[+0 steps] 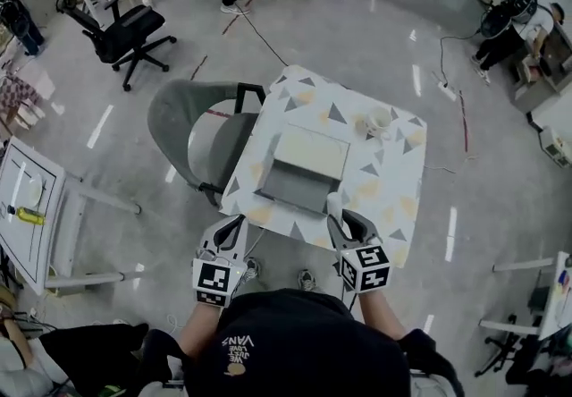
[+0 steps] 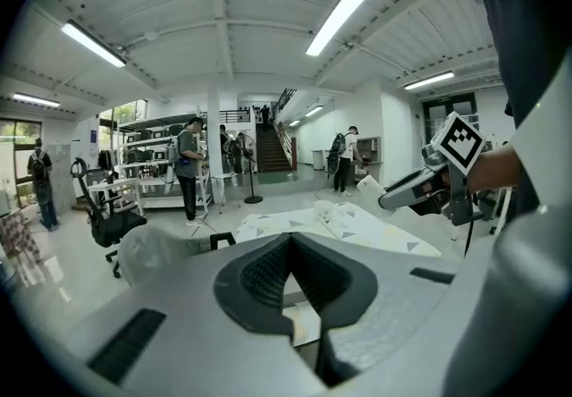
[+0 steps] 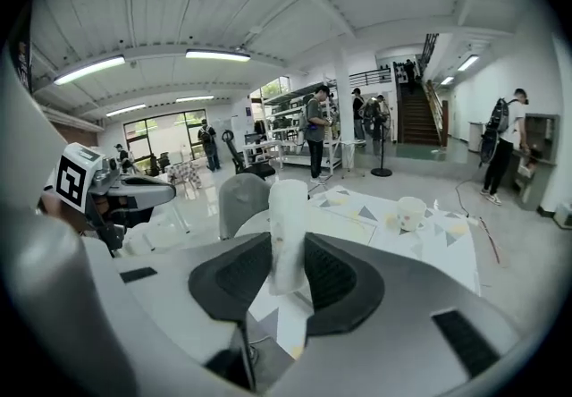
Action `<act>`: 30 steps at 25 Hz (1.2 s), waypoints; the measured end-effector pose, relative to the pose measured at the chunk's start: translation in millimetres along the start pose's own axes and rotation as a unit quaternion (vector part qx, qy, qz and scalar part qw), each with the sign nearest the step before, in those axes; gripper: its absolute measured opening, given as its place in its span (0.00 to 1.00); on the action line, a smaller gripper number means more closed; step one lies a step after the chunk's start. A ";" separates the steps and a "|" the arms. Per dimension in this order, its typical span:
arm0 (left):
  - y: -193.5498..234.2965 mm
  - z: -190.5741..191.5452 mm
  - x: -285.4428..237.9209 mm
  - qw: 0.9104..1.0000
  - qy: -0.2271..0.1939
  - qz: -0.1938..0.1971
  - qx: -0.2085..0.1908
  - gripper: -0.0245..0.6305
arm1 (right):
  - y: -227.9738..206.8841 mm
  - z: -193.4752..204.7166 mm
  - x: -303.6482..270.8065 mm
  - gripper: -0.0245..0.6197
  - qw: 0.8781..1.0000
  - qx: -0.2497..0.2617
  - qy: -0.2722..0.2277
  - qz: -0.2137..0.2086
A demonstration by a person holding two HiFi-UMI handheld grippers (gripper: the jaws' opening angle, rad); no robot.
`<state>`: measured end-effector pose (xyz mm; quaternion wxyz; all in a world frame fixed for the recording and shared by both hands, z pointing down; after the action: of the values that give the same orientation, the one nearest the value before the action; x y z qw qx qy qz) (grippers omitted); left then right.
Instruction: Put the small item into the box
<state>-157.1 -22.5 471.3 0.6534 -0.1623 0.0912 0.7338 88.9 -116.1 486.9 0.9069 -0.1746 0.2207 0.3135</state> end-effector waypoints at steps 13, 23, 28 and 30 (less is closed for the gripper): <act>68.9 -2.8 -41.5 0.989 -0.019 0.137 -0.057 0.05 | 43.9 -2.4 -28.8 0.21 0.990 -0.058 -0.028 0.125; 77.0 2.2 -63.9 0.981 -0.018 0.181 -0.061 0.05 | 45.2 2.1 -49.0 0.21 0.986 -0.058 -0.007 0.156; 73.9 -3.6 -76.6 0.982 -0.022 0.181 -0.058 0.05 | 25.7 6.8 -71.2 0.21 0.988 -0.041 0.022 0.147; 72.9 -4.8 -81.0 0.982 -0.020 0.177 -0.056 0.05 | 16.1 8.9 -82.1 0.21 0.989 -0.032 0.034 0.141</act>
<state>-221.0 -108.8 490.1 0.5051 -0.1652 0.0639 0.8447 23.2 -140.5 533.4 0.8397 -0.1815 0.2637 0.4386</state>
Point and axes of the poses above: the fingertips, and each gripper's own axes: x backward along the fingers, y to its left, z out of its underside, the point moved 7 cm from there along x, backward along the fingers, and after that the axes turned 7 degrees about -z, right-handed, at the moved point
